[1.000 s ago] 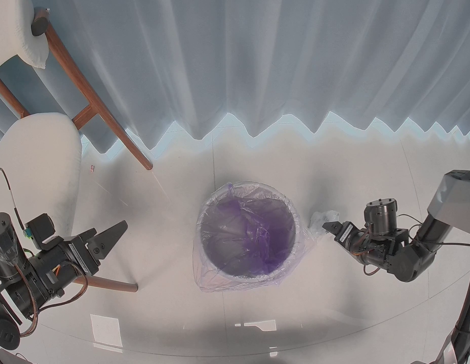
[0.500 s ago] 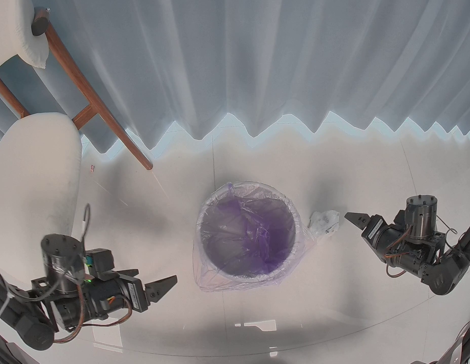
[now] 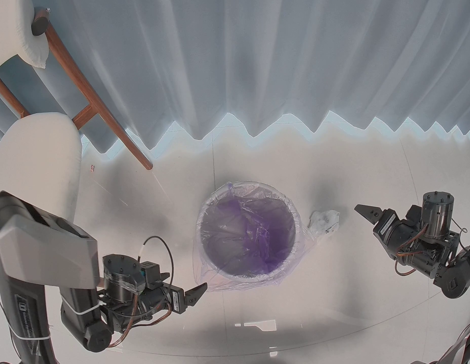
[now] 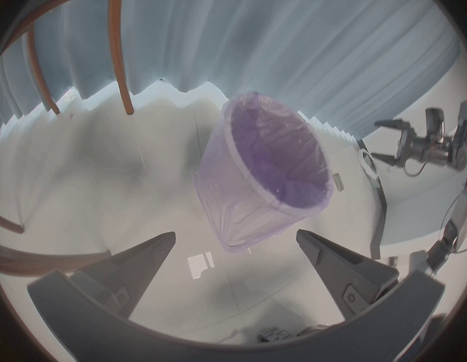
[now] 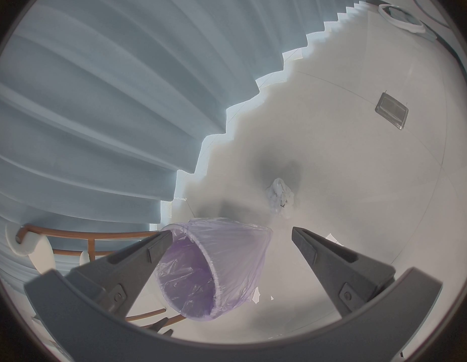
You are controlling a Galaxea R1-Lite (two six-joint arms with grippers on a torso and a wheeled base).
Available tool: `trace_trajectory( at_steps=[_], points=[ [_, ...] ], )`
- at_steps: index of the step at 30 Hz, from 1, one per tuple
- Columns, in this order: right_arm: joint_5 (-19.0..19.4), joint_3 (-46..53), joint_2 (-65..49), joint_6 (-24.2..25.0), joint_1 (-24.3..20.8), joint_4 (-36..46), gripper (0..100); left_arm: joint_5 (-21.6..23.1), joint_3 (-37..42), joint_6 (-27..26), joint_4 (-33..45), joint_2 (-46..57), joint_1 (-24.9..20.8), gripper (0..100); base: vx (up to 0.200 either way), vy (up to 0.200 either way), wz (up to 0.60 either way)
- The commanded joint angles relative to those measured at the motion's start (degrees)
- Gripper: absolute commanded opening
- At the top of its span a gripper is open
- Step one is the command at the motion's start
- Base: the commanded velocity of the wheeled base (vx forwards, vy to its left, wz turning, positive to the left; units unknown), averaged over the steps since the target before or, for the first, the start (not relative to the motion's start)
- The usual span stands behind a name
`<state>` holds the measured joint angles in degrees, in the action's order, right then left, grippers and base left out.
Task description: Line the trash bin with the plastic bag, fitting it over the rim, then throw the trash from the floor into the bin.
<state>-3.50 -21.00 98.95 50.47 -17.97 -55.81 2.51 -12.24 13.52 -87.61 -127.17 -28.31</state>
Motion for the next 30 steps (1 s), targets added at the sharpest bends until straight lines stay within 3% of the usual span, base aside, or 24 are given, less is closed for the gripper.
trace_trajectory(
  at_steps=[1,7,11,20,21,30],
  points=[
    [-0.02,0.61,-1.57,0.16,-0.05,-0.09,100,-1.46,-3.76,-3.85,-0.89,-10.11,-0.52,100,0.0,0.0,0.0],
    [-0.02,0.44,-1.04,1.21,-0.05,-0.09,100,-2.25,-7.27,-7.37,-0.89,-12.49,-0.79,100,0.0,0.0,0.0],
    [-0.02,0.09,-0.95,1.56,-0.05,0.0,100,-2.34,-11.4,-12.11,-0.8,-13.19,-3.77,100,0.0,0.0,0.0],
    [0.07,0.44,-0.6,1.74,-0.22,0.09,100,-4.8,-16.85,-12.82,-0.45,-16.53,-4.39,100,0.0,0.0,0.0],
    [-0.02,0.44,-0.43,1.74,-0.4,0.09,100,-5.32,-17.03,-12.73,-0.54,-16.88,-4.48,0,0.0,0.0,0.0],
    [0.07,0.17,0.89,1.74,-0.75,-0.09,100,-6.55,-17.03,-12.46,-0.8,-18.73,-4.92,0,0.0,0.0,0.0]
  ],
)
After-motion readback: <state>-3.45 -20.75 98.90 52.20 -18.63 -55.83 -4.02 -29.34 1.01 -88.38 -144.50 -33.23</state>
